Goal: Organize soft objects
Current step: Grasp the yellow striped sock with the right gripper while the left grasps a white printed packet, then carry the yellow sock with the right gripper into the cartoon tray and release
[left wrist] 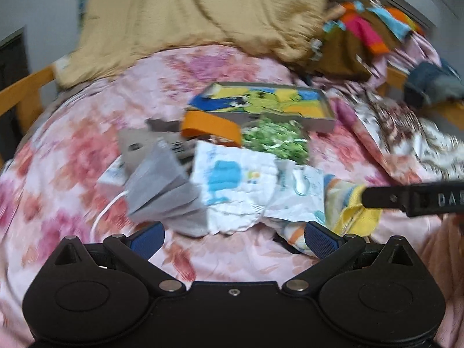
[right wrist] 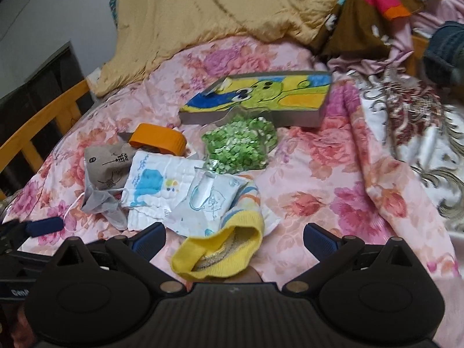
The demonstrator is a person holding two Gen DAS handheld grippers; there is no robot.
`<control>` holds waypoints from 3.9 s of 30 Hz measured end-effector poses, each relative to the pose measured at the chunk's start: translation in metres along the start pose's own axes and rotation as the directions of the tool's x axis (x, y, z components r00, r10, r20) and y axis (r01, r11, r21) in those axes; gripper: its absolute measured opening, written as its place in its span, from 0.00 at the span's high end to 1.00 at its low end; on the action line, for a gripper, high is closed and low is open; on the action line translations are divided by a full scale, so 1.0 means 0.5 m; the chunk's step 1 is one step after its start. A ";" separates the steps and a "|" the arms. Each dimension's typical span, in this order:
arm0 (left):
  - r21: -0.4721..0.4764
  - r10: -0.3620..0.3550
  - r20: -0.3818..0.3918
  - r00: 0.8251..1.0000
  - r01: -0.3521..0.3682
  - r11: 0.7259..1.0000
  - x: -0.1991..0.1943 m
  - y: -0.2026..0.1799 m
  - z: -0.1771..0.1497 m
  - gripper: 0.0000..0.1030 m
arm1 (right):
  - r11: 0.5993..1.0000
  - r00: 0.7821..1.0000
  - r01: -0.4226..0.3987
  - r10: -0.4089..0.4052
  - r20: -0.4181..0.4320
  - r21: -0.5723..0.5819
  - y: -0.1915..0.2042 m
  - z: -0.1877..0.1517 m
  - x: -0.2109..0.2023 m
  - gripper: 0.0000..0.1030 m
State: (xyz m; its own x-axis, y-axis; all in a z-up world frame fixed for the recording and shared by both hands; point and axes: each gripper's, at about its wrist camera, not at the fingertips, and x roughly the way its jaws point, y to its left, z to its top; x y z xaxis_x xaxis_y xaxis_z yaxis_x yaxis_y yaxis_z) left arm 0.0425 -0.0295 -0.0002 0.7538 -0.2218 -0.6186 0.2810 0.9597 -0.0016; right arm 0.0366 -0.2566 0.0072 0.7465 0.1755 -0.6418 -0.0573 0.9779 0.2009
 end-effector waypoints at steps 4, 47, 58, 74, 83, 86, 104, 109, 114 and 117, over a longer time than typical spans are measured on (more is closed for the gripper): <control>0.037 -0.018 -0.043 0.999 0.020 0.999 0.047 -0.001 0.016 0.01 | 0.999 0.999 -0.036 0.035 -0.037 -0.033 -0.009 0.027 0.022 0.00; -0.534 -0.642 -0.034 0.766 0.529 0.660 0.300 0.096 0.037 0.25 | 0.964 0.903 -0.226 0.262 -0.341 0.142 -0.106 0.083 0.205 0.43; -0.502 -0.661 -0.028 0.750 0.561 0.658 0.321 0.062 0.041 0.40 | 0.968 0.907 -0.204 0.244 -0.342 0.148 -0.109 0.083 0.209 0.44; -0.491 -0.602 -0.021 0.798 0.517 0.701 0.332 0.058 0.034 0.84 | 0.963 0.889 -0.237 0.267 -0.371 0.125 -0.097 0.077 0.218 0.77; -0.323 -0.418 0.071 0.906 0.417 0.850 0.272 0.042 0.058 0.89 | 0.967 0.925 -0.230 0.252 -0.285 0.108 -0.101 0.086 0.194 0.87; -0.285 -0.373 0.107 0.922 0.388 0.877 0.254 0.040 0.063 0.89 | 0.968 0.944 -0.229 0.247 -0.220 0.107 -0.104 0.092 0.178 0.87; -0.238 -0.232 0.252 0.940 0.293 0.926 0.221 0.018 0.106 0.89 | 0.993 0.962 -0.025 0.056 0.267 -0.118 -0.051 0.126 0.086 0.88; -0.260 -0.229 0.291 0.929 0.308 0.915 0.247 0.016 0.163 0.89 | 0.979 0.928 0.092 -0.017 0.373 -0.184 -0.048 0.157 0.094 0.88; -0.262 -0.223 0.327 0.918 0.315 0.912 0.299 -0.003 0.245 0.89 | 0.983 0.894 0.124 -0.050 0.446 -0.137 -0.069 0.241 0.143 0.88; -0.261 -0.211 0.335 0.918 0.306 0.915 0.349 -0.021 0.295 0.89 | 0.989 0.873 0.119 -0.063 0.484 -0.086 -0.090 0.290 0.191 0.88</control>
State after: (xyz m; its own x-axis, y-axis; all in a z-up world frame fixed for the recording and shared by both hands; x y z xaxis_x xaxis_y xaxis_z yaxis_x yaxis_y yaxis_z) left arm 0.2586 -0.1035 0.0079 0.8317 -0.4642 -0.3048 0.3325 0.8559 -0.3961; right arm 0.2065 -0.3001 0.0443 0.9760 0.0364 -0.2149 -0.0244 0.9980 0.0586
